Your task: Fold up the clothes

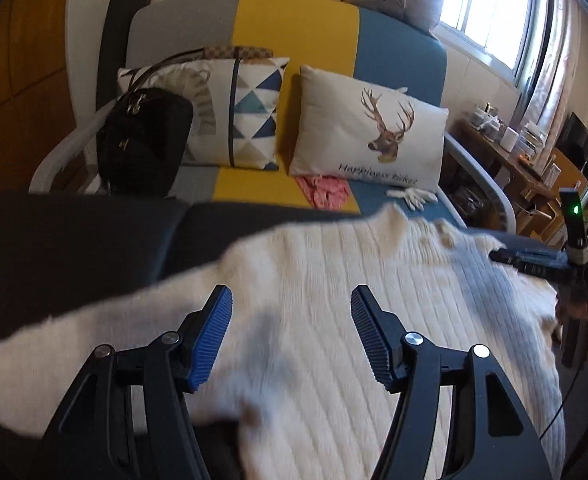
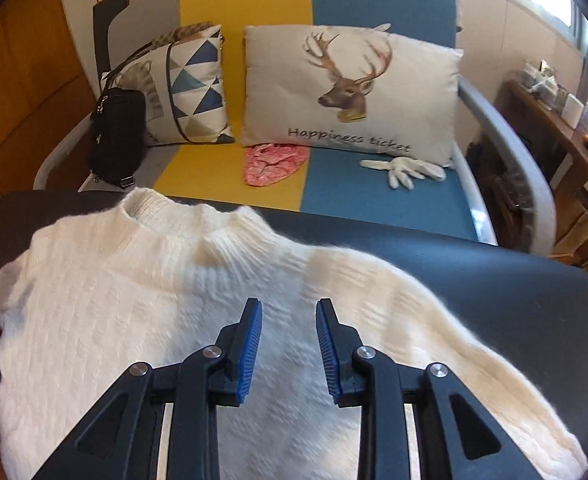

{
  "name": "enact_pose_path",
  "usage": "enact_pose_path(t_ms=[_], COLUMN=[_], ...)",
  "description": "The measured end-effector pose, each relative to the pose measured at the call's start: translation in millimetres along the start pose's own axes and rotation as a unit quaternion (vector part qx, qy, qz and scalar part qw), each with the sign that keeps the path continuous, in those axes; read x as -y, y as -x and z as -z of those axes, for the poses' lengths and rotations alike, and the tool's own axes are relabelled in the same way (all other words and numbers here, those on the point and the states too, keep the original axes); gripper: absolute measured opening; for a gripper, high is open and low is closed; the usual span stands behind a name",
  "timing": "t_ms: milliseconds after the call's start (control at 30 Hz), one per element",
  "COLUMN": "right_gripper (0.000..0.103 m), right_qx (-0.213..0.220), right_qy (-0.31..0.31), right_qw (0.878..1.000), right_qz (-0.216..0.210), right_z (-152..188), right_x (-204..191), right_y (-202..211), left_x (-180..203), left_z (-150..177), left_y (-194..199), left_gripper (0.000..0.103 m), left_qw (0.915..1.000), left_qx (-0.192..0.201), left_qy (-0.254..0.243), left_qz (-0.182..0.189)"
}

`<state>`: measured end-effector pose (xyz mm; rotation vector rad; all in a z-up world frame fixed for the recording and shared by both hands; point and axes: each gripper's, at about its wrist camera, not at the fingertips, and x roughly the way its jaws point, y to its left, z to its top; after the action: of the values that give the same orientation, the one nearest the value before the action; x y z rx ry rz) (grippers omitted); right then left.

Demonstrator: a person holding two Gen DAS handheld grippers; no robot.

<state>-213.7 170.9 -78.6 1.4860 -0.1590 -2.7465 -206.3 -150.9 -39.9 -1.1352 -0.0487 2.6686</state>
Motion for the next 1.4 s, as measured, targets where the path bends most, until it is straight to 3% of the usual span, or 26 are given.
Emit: enact_pose_path(t_ms=[100, 200, 300, 333, 367, 433, 533, 633, 733, 833, 900, 1033, 1100, 1167, 1300, 1400], right_gripper=[0.028, 0.027, 0.028, 0.028, 0.027, 0.028, 0.027, 0.027, 0.03, 0.03, 0.028, 0.03, 0.03, 0.03, 0.03, 0.03], right_qx=[-0.004, -0.017, -0.004, 0.0, 0.003, 0.003, 0.002, 0.018, 0.018, -0.03, -0.08, -0.054, -0.025, -0.015, -0.027, -0.05], right_qy=[0.003, -0.002, -0.012, -0.022, -0.028, -0.043, -0.04, -0.018, -0.025, 0.006, 0.034, -0.022, -0.031, -0.001, 0.063, 0.125], right_qw=[1.0, 0.999, 0.998, 0.997, 0.997, 0.997, 0.997, 1.0, 0.999, 0.998, 0.996, 0.997, 0.999, 0.998, 0.982, 0.97], right_qz=[0.011, 0.052, 0.068, 0.068, 0.068, 0.068, 0.064, 0.011, -0.028, -0.058, 0.016, 0.058, -0.001, -0.061, -0.176, -0.2], right_z=[1, -1, 2, 2, 2, 0, -2, 12, 41, 81, 107, 120, 120, 123, 137, 148], right_x=[-9, 0, 18, 23, 28, 32, 28, 14, 4, -11, -13, -1, -23, -65, -172, -248], right_y=[-8, -20, -22, -21, -21, -20, -12, 19, 52, 62, 49, 69, 90, 102, 105, 94], left_x=[14, 36, 46, 43, 40, 24, 9, 6, 17, 21, 17, -23, -43, -56, -60, -62], left_z=[-17, -22, -17, -14, -13, -18, -18, -12, 7, 39, 62, 107, 126, 147, 173, 185], left_y=[-35, -74, -117, -130, -133, -131, -122, -99, -58, -16, 9, 66, 89, 107, 131, 138], left_gripper=[0.065, 0.065, 0.065, 0.069, 0.08, 0.085, 0.085, 0.085, 0.085, 0.085, 0.085, 0.085, 0.085, 0.085, 0.085, 0.085], left_qw=[0.9997, 0.9973, 0.991, 0.9894, 0.9901, 0.9942, 0.9939, 0.9944, 0.9967, 0.998, 0.9989, 0.998, 0.9962, 0.9949, 0.994, 0.9915], left_qx=[-0.001, -0.022, -0.063, -0.076, -0.064, -0.065, -0.064, -0.056, -0.034, -0.025, -0.031, -0.044, -0.05, -0.062, -0.058, -0.058], left_qy=[-0.025, -0.069, -0.105, -0.107, -0.106, -0.065, -0.046, -0.055, -0.065, -0.056, -0.032, 0.027, 0.054, 0.067, 0.086, 0.116], left_qz=[0.002, -0.011, -0.054, -0.063, -0.067, -0.056, -0.078, -0.07, -0.034, -0.014, -0.011, -0.037, -0.046, -0.044, -0.036, -0.015])
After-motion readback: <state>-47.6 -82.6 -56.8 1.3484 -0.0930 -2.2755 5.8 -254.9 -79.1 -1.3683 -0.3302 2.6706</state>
